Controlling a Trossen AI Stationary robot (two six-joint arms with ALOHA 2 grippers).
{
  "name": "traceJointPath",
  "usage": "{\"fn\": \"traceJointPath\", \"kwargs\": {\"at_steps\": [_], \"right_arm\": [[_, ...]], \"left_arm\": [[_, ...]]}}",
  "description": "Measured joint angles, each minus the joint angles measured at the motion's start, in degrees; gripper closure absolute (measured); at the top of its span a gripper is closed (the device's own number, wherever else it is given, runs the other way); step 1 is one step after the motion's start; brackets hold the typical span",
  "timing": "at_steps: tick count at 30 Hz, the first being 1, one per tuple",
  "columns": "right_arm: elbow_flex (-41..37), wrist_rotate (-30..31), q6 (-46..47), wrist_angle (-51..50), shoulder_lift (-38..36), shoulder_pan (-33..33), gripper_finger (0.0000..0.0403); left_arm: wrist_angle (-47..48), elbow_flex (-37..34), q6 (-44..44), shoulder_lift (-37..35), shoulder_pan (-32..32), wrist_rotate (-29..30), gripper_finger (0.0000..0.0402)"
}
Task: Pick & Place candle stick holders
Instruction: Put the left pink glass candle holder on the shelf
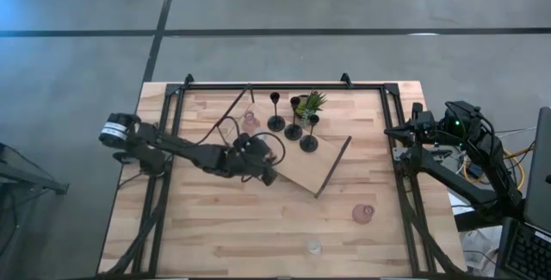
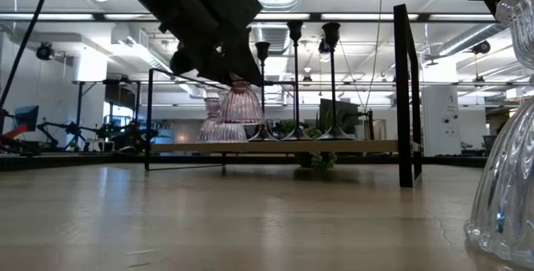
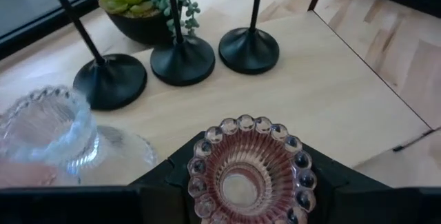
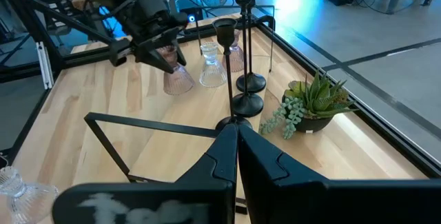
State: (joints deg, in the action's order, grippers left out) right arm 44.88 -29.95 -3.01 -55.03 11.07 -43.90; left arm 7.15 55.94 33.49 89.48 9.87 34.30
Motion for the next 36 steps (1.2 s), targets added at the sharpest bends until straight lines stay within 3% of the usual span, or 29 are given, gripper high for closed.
{"fn": "traceJointPath", "kwargs": {"at_steps": [18,36], "right_arm": [[0.0,0.0,0.0,0.0,0.0,0.0,0.0394],[0.0,0.0,0.0,0.0,0.0,0.0,0.0394]], "left_arm": [[-4.6,0.0,-5.6,3.8,-5.4,-8.0,0.0248],[-6.1,-0.6,-6.4,4.7,-6.7,-8.5,0.0234]]}}
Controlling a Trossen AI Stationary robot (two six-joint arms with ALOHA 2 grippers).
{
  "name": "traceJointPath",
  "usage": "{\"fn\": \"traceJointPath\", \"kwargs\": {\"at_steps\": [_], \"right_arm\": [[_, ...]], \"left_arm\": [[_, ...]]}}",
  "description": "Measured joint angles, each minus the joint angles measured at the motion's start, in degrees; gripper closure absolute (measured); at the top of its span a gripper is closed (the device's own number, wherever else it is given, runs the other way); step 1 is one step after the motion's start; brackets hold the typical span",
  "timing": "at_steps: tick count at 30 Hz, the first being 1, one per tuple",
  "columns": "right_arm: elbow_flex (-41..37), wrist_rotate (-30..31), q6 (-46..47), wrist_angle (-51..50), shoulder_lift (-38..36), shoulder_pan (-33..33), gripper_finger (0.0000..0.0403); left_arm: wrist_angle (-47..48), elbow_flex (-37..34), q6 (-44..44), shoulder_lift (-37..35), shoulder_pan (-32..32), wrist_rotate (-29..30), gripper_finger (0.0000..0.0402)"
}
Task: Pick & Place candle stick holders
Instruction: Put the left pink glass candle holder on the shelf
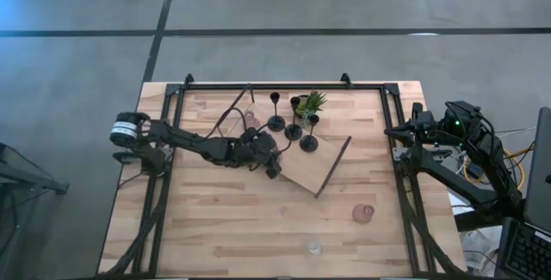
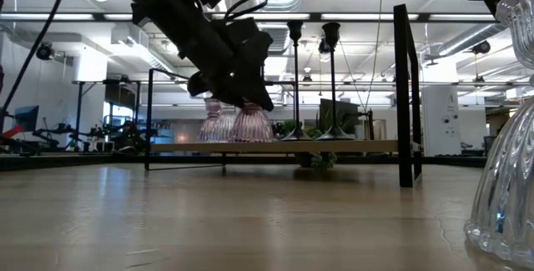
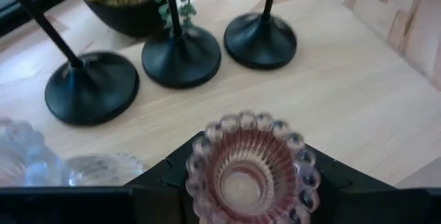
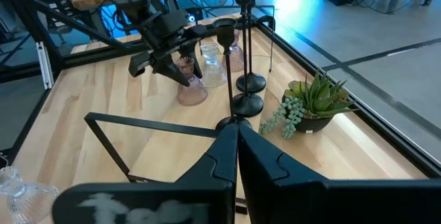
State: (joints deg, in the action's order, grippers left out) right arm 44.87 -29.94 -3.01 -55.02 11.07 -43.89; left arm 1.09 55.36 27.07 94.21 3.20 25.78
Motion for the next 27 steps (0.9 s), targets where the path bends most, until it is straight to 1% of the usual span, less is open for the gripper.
{"fn": "traceJointPath", "kwargs": {"at_steps": [7,18,21,27], "right_arm": [[0.0,0.0,0.0,0.0,0.0,0.0,0.0394],[0.0,0.0,0.0,0.0,0.0,0.0,0.0394],[0.0,0.0,0.0,0.0,0.0,0.0,0.0394],[0.0,0.0,0.0,0.0,0.0,0.0,0.0394]], "left_arm": [[0.4,-0.3,0.0,0.1,0.0,1.7,0.0229],[0.2,-0.3,-0.1,0.1,-0.1,2.3,0.0222],[0.3,-0.3,-0.1,0.1,-0.1,2.3,0.0205],[0.3,-0.2,-0.8,-0.1,-0.1,2.8,0.0154]]}}
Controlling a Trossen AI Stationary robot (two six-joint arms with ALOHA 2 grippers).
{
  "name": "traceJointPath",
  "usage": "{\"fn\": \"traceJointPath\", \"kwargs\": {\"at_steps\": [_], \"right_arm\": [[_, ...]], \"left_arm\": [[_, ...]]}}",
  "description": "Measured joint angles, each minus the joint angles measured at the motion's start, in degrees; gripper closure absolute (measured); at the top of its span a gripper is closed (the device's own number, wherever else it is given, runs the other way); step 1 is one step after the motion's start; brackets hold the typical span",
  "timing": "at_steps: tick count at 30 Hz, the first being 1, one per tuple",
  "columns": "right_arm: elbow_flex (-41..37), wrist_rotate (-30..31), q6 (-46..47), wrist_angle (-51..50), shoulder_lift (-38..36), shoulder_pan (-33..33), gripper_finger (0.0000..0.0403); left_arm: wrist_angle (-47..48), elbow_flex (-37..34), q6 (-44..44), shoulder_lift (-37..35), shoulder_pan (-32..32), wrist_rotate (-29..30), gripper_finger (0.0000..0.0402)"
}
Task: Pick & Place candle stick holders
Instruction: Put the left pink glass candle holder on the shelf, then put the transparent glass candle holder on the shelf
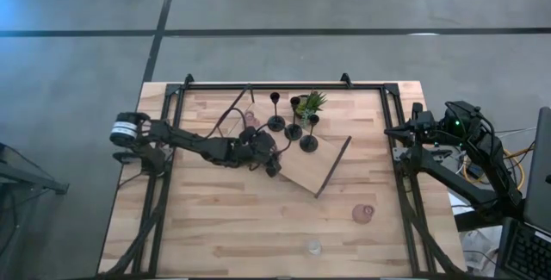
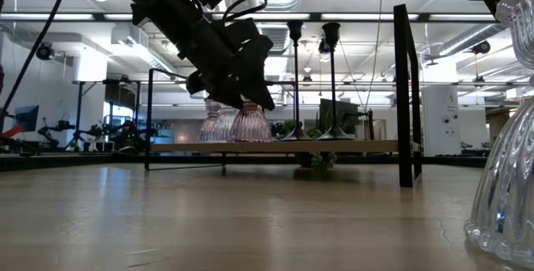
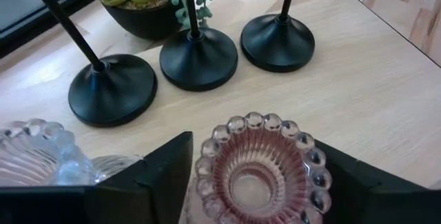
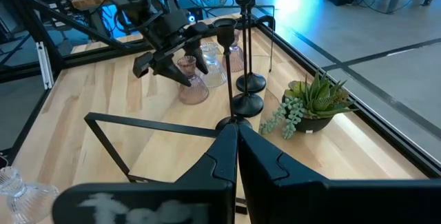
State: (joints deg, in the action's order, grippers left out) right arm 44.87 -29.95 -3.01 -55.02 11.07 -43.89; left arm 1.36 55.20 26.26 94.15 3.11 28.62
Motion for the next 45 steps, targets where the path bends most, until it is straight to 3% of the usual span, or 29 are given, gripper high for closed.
{"fn": "traceJointPath", "kwargs": {"at_steps": [7,18,25,32,40,42,45], "right_arm": [[0.0,0.0,0.0,0.0,0.0,0.0,0.0394],[0.0,0.0,0.0,0.0,0.0,0.0,0.0394],[0.0,0.0,0.0,0.0,0.0,0.0,0.0394],[0.0,0.0,0.0,0.0,0.0,0.0,0.0394],[0.0,0.0,0.0,0.0,0.0,0.0,0.0394],[0.0,0.0,0.0,0.0,0.0,0.0,0.0394],[0.0,0.0,0.0,0.0,0.0,0.0,0.0394]], "left_arm": [[0.3,0.1,-1.0,-0.9,0.0,1.4,0.0126],[3.6,2.7,-2.6,-3.6,1.3,4.5,0.0126],[4.8,6.1,-7.0,-6.0,5.4,8.8,0.0128],[4.7,7.4,-12.5,-10.0,14.1,18.8,0.0152],[2.9,1.2,-15.3,-11.6,30.7,42.6,0.0183],[3.2,-1.8,-13.8,-11.9,33.0,44.0,0.0185],[3.2,-6.0,-10.0,-12.6,35.4,41.8,0.0186]]}}
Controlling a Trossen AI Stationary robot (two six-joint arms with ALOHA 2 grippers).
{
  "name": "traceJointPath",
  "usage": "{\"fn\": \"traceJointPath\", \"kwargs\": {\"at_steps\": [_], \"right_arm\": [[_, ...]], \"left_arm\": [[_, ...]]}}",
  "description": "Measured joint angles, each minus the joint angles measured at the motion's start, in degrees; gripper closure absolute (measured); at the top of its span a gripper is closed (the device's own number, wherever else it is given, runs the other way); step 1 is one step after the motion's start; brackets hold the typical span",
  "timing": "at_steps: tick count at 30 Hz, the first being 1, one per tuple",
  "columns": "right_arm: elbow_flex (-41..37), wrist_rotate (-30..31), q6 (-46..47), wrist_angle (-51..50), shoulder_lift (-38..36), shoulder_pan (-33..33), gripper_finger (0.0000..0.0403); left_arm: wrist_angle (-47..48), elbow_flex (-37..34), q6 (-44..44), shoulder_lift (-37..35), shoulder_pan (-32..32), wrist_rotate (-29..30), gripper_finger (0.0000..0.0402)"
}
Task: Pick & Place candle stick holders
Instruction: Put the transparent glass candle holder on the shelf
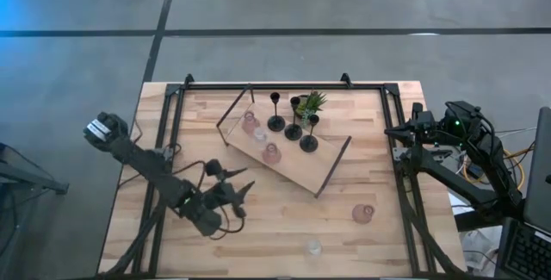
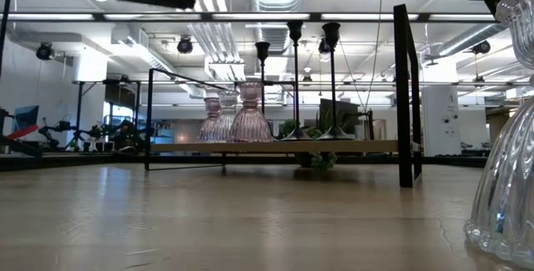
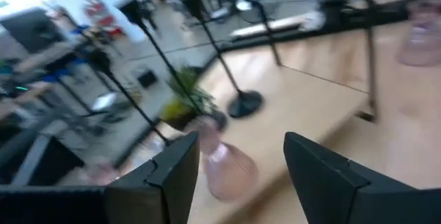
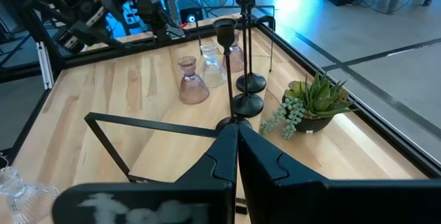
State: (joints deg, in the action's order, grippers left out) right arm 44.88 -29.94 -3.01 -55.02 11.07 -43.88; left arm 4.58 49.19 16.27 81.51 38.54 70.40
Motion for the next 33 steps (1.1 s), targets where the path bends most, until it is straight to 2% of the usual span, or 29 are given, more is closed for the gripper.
{"fn": "traceJointPath", "kwargs": {"at_steps": [5,10,18,23,27,31,33], "right_arm": [[0.0,0.0,0.0,0.0,0.0,0.0,0.0394],[0.0,0.0,0.0,0.0,0.0,0.0,0.0394],[0.0,0.0,0.0,0.0,0.0,0.0,0.0394],[0.0,0.0,0.0,0.0,0.0,0.0,0.0394],[0.0,0.0,0.0,0.0,0.0,0.0,0.0394],[0.0,0.0,0.0,0.0,0.0,0.0,0.0394],[0.0,0.0,0.0,0.0,0.0,0.0,0.0394]], "left_arm": [[-4.3,-6.6,4.4,-2.8,4.5,-3.6,0.0187],[-17.5,-14.8,1.6,-5.6,9.0,-4.1,0.0187],[-35.7,-25.5,-1.2,-9.6,11.0,-16.1,0.0192],[-38.9,-25.7,-3.3,-6.9,8.3,-18.5,0.0199],[-39.0,-22.9,-1.9,-2.4,4.9,-19.4,0.0200],[-39.1,-17.8,-2.1,2.4,1.8,-24.0,0.0200],[-39.4,-14.8,-4.2,5.0,0.1,-28.4,0.0200]]}}
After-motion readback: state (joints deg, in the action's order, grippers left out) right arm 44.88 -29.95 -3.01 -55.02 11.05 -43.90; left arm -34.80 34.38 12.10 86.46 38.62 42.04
